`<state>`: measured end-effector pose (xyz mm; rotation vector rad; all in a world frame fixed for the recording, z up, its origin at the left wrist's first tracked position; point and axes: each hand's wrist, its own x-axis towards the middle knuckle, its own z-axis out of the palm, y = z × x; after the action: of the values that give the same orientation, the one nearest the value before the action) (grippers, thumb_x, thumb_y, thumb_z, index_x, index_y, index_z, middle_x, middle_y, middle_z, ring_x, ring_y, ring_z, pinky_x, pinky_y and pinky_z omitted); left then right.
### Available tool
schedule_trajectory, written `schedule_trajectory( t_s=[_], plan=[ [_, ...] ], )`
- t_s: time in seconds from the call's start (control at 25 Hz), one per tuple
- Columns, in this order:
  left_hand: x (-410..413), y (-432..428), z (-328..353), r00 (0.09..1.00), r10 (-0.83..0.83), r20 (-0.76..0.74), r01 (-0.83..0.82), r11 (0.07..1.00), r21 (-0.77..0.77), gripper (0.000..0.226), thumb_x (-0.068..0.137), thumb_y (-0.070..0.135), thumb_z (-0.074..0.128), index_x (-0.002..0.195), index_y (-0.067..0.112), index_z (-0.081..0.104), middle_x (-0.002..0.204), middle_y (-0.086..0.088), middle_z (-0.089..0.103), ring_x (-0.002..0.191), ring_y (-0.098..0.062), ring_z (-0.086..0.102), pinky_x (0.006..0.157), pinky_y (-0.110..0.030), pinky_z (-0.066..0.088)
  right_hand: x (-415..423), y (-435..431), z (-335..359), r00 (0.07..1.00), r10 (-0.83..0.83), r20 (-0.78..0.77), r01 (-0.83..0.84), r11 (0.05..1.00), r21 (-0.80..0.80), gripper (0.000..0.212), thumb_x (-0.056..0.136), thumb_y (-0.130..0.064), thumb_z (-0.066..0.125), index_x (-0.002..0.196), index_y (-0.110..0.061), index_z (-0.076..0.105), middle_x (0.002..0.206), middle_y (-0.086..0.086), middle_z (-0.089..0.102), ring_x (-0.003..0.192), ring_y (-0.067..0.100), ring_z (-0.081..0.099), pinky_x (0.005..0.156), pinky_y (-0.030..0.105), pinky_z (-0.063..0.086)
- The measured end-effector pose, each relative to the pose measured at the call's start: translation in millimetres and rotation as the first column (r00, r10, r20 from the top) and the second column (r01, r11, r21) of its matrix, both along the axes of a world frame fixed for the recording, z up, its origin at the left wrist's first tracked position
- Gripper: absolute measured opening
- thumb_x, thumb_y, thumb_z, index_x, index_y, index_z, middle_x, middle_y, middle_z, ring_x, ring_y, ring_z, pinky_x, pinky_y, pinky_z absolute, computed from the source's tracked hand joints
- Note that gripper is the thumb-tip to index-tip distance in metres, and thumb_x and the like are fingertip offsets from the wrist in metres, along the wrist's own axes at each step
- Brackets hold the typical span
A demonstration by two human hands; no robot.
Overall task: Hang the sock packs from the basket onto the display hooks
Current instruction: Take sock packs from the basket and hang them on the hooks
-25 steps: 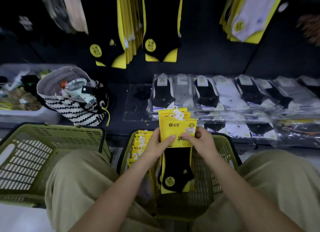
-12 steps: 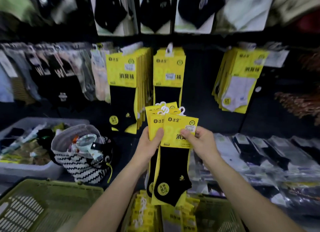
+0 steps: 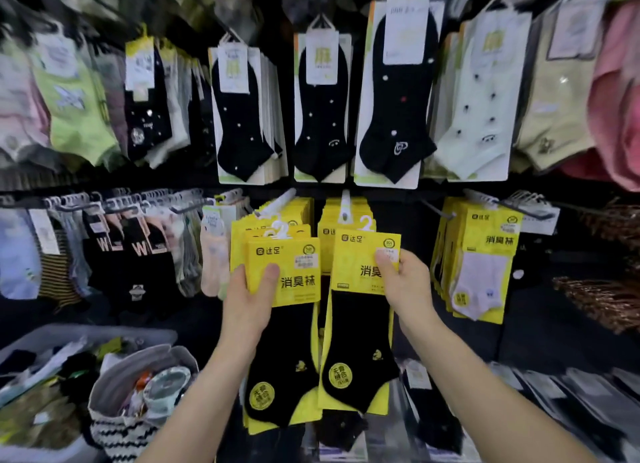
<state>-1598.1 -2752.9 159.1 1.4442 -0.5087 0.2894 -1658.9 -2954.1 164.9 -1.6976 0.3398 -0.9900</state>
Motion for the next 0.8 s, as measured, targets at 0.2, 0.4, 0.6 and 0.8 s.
schedule_trajectory(
  t_s=[0.2, 0.4, 0.6, 0.8],
  plan=[
    [14.2, 19.8, 10.1, 0.998, 0.053, -0.023, -0.052, 0.998, 0.025, 0.015, 0.093, 0.031, 0.052, 0.107, 0.027, 0.056, 0.113, 0.004, 0.064, 0.11, -0.023, 0.06, 0.093, -0.04, 0.048, 27.4, 5.3, 13.9, 0.989, -0.088, -0.117, 0.075, 0.991, -0.115, 0.017, 0.092, -0.032, 0.053, 0.088, -0.017, 0.058, 0.082, -0.004, 0.06, 0.079, 0.015, 0.056, 0.06, 0.027, 0.04],
    [2.2, 12.9, 16.0, 0.999, -0.009, 0.05, 0.009, 1.0, 0.004, 0.025, 0.095, 0.024, 0.05, 0.103, 0.046, 0.06, 0.113, 0.006, 0.065, 0.106, -0.013, 0.062, 0.09, -0.034, 0.052, 30.8, 9.2, 8.0, 0.972, -0.089, -0.219, 0.065, 0.991, -0.113, 0.023, 0.092, -0.035, 0.053, 0.095, -0.012, 0.058, 0.085, -0.003, 0.059, 0.081, 0.016, 0.055, 0.056, 0.022, 0.036],
    [-6.5, -9.2, 12.5, 0.999, -0.039, -0.009, 0.039, 0.999, -0.024, 0.018, 0.093, 0.026, 0.052, 0.111, 0.028, 0.056, 0.111, 0.008, 0.064, 0.107, -0.016, 0.06, 0.096, -0.041, 0.048, 4.2, 20.0, 3.9, 0.98, -0.199, 0.016, 0.199, 0.978, -0.068, 0.026, 0.081, -0.045, 0.066, 0.091, -0.03, 0.047, 0.09, -0.011, 0.052, 0.089, 0.013, 0.053, 0.082, 0.027, 0.044],
    [-16.3, -36.3, 9.2, 0.997, -0.056, -0.055, 0.056, 0.998, 0.013, 0.017, 0.088, 0.037, 0.057, 0.102, 0.027, 0.055, 0.109, 0.005, 0.064, 0.1, -0.011, 0.061, 0.089, -0.035, 0.05, -3.2, 43.3, 7.3, 0.994, 0.111, -0.005, -0.111, 0.99, -0.085, 0.032, 0.071, -0.053, 0.069, 0.086, -0.027, 0.059, 0.081, -0.007, 0.063, 0.073, 0.005, 0.058, 0.066, 0.014, 0.048]
  ],
)
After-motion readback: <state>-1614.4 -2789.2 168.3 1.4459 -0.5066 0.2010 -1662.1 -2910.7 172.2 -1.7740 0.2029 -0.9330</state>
